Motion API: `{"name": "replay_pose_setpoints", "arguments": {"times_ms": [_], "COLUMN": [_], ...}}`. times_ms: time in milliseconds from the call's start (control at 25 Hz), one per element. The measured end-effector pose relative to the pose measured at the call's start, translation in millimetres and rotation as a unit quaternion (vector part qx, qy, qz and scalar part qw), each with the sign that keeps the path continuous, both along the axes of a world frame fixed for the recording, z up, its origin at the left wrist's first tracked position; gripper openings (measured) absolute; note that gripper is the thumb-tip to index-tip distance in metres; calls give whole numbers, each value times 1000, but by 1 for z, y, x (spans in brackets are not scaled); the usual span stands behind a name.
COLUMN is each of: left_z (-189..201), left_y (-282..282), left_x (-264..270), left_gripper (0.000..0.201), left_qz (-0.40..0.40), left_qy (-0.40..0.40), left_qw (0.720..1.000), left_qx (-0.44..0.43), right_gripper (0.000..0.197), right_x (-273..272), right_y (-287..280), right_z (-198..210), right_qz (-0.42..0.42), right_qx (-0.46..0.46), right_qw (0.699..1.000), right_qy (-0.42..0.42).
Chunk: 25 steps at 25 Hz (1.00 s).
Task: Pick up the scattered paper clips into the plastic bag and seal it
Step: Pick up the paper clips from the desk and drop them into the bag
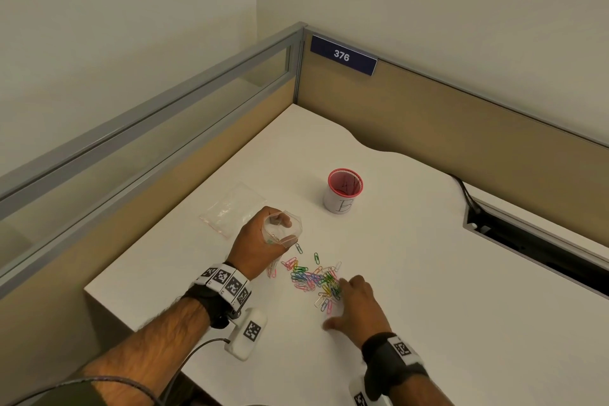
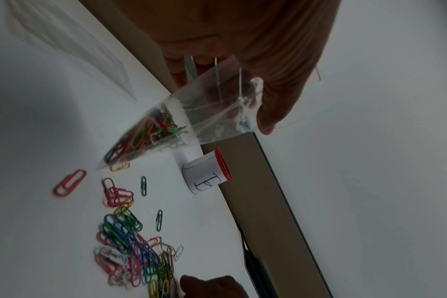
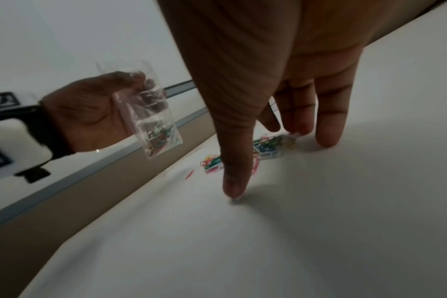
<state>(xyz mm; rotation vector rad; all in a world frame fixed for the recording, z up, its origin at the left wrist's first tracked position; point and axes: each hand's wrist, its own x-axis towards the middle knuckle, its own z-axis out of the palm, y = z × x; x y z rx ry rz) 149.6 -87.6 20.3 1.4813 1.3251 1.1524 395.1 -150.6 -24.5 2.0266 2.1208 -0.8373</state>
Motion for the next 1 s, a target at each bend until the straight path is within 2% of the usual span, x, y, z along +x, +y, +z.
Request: {"name": "replay_pose_setpoints", "arguments": {"times_ms": [120, 200, 360, 480, 520, 600, 720, 1000], "left_z": [1, 2, 4, 3, 3, 2, 0, 4], "left_y": [0, 0, 3, 6, 6, 7, 7, 7], "left_x": [0, -2, -5, -8, -7, -6, -4, -1], "left_gripper": [34, 34, 34, 35, 35, 35, 35, 35], "left_qz": [4, 6, 10, 16, 16, 14, 12, 8], "left_qy": [12, 13, 15, 7, 4, 1, 1, -4], "left_qw": [1000, 1000, 1000, 1000, 1000, 1000, 1000, 1000], "left_qx": [-3, -7, -6, -16, -17, -17, -18, -25], "right_gripper": [32, 20, 25, 54, 52, 35, 20, 11], "right_x": [-14, -25, -26, -26, -28, -33, -33, -11], "right_y": [7, 20, 38, 44, 45, 46, 47, 60], "right_z": [-3, -1, 5, 4, 2, -2, -4, 9], "right_qz": [-46, -60, -34, 16, 40, 80, 88, -51], "right_qx": [34, 58, 62, 39, 45, 66, 82, 64], "right_qw": [998, 996, 997, 999, 998, 993, 991, 997], "right_qy": [3, 8, 13, 2, -17, -52, -58, 2]}}
